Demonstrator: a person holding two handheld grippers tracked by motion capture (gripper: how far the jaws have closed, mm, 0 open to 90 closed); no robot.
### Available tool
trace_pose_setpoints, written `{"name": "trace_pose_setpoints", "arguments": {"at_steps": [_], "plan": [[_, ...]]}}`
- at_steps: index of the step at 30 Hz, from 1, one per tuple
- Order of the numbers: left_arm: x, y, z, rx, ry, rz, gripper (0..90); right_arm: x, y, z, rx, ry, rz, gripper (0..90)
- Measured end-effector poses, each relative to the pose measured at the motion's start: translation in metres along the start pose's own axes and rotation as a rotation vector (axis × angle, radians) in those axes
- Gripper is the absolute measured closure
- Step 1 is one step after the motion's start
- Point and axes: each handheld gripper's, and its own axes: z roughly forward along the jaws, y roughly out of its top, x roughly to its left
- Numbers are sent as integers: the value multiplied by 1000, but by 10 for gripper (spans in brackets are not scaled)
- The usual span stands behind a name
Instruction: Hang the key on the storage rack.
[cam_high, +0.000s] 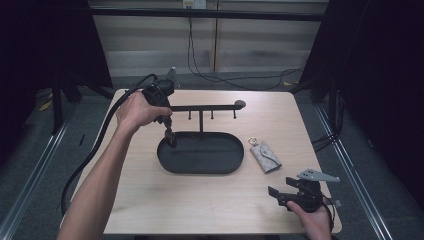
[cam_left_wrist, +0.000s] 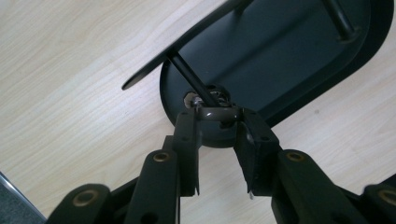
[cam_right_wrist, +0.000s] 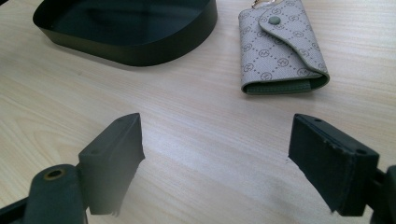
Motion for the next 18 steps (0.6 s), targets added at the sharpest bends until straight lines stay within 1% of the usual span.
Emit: {"name": "trace_pose_setpoints", "arguments": {"at_steps": [1,2,3,5,7,11,12,14,15,16,17,18], "plan": [[1,1,0,-2,2,4,705,0,0,0,-2,2,-2,176],[2,2,1,0,2,-12,704,0,0,0,-1,1,-1,176],[2,3,1,-5,-1,-18,705,0,0,0,-1,1,0,176],[2,3,1,-6,11,-29,704,0,0,0,-2,1,-4,176],[3,4,1,-13,7,-39,704,0,0,0,-3,1,-4,176],[3,4,1,-14,8,-42,703,0,0,0,-3,3,-5,176],[2,4,2,-18,17,-49,703,0,0,0,-2,1,-4,176],[1,4,2,-18,17,-48,702,1,0,0,-2,1,-4,176],[1,4,3,-17,24,-42,700,0,0,0,-4,2,-4,176],[1,4,4,-17,22,-38,699,0,0,0,-4,1,-4,176],[1,3,4,-13,29,-36,678,0,0,0,-2,0,-2,176],[1,3,6,-8,21,-32,636,1,0,0,-2,0,-2,176]]}}
